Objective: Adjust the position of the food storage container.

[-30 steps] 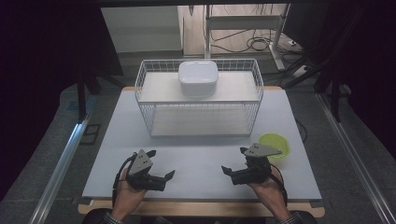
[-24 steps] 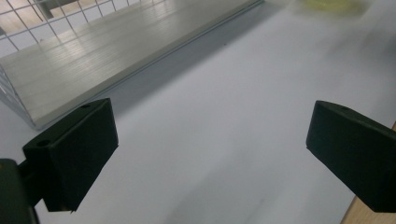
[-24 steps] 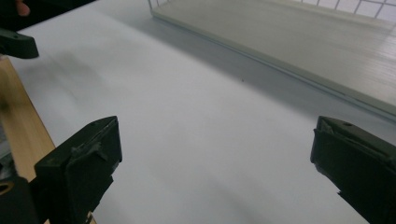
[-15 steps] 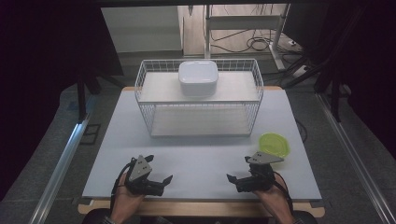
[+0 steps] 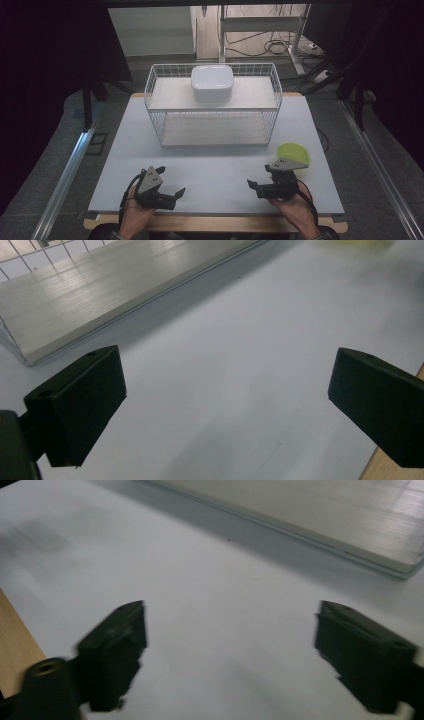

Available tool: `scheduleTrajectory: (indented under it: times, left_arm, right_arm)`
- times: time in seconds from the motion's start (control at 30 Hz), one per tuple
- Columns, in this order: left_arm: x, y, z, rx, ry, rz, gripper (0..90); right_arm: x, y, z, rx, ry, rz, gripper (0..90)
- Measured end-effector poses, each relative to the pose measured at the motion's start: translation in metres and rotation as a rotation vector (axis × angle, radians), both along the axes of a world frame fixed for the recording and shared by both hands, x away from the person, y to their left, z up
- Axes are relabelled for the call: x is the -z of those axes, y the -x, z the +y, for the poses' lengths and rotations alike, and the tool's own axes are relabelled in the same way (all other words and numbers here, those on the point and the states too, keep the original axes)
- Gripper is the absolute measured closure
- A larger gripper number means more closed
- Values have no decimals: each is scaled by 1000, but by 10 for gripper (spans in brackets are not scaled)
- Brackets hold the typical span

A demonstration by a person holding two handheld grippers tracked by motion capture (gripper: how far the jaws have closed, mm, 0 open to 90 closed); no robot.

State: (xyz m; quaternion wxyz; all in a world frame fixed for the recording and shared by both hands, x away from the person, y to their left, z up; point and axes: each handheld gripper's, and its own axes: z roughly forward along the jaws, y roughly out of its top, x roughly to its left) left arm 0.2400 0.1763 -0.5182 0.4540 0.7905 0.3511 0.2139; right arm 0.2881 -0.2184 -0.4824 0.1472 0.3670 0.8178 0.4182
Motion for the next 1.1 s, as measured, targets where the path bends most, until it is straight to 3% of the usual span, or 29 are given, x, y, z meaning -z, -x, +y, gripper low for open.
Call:
scheduleTrajectory:
  times: [0.17,0.2,0.23,0.33,0.43,0.5,0.57,0.6,0.7,0.8,1.1]
  left_arm:
    - [0,0,-1,5,-1,4,17]
    - [1,0,-1,5,1,6,17]
    - [1,0,0,5,0,6,17]
    - [1,-1,-1,7,1,6,18]
    - [1,-1,-1,9,0,7,18]
    - [1,-1,-2,12,0,7,18]
    - [1,-1,-3,15,-1,5,19]
    - [1,-1,-3,16,-1,6,19]
    - [1,-1,-4,16,-3,9,19]
    - [2,-2,-4,16,-3,10,19]
    - [2,-1,-4,19,-8,12,20]
  right_arm:
    - [-11,-5,-14,46,-37,-1,387]
    - [-15,-8,-21,70,-29,-19,473]
    - [-15,-8,-21,70,-29,-19,473]
    - [-23,-17,-37,111,-22,-38,647]
    - [-26,-21,-46,130,-19,-43,716]
    - [-29,-27,-57,172,-16,-40,767]
    - [-31,-31,-67,219,-28,-37,794]
    - [-33,-36,-80,268,-43,-35,808]
    - [-33,-40,-92,307,-48,-27,865]
    - [-32,-48,-107,371,-21,-28,900]
    - [-25,-59,-126,456,52,-50,900]
